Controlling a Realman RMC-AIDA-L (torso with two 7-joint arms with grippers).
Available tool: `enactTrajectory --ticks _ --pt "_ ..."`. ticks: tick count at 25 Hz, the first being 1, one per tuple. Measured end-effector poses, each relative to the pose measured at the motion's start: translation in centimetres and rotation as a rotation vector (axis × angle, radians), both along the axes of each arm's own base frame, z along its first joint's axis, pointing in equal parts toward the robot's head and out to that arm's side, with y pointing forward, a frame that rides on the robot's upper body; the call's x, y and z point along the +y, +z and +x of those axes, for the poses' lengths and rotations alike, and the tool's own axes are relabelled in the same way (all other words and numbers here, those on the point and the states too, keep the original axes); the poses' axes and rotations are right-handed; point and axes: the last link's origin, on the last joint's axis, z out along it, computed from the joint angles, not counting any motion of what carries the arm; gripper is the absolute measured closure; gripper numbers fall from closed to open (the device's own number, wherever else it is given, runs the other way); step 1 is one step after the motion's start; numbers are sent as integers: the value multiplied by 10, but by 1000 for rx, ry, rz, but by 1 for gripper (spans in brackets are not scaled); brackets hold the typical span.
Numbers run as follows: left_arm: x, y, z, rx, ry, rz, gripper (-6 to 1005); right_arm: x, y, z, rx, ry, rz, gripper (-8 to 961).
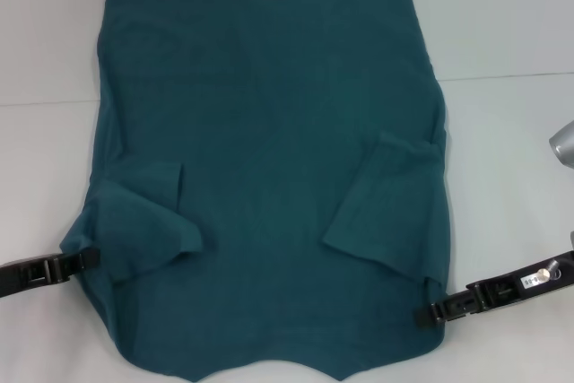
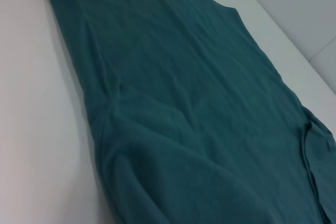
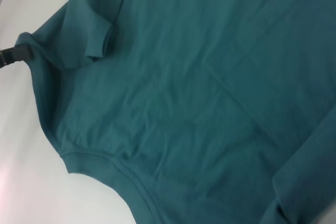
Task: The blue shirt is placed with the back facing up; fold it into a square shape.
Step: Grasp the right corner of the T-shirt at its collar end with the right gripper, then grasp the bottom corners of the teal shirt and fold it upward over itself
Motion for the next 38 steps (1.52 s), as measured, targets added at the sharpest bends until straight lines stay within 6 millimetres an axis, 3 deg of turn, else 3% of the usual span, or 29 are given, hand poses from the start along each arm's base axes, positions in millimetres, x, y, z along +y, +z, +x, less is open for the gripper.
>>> enactTrajectory --ticks 14,20,21,28,38 --pt "0 0 0 0 0 -1 985 -7 4 12 7 -49 30 278" --pt "0 0 0 0 0 -1 985 -6 6 17 9 -71 67 491" --pt "0 0 0 0 0 -1 985 -6 6 18 8 -71 70 737" --pt "0 0 0 0 -1 -1 985 -7 4 18 9 -69 72 883" --pt "-2 2 -2 -7 8 6 985 -15 9 30 32 -59 128 883"
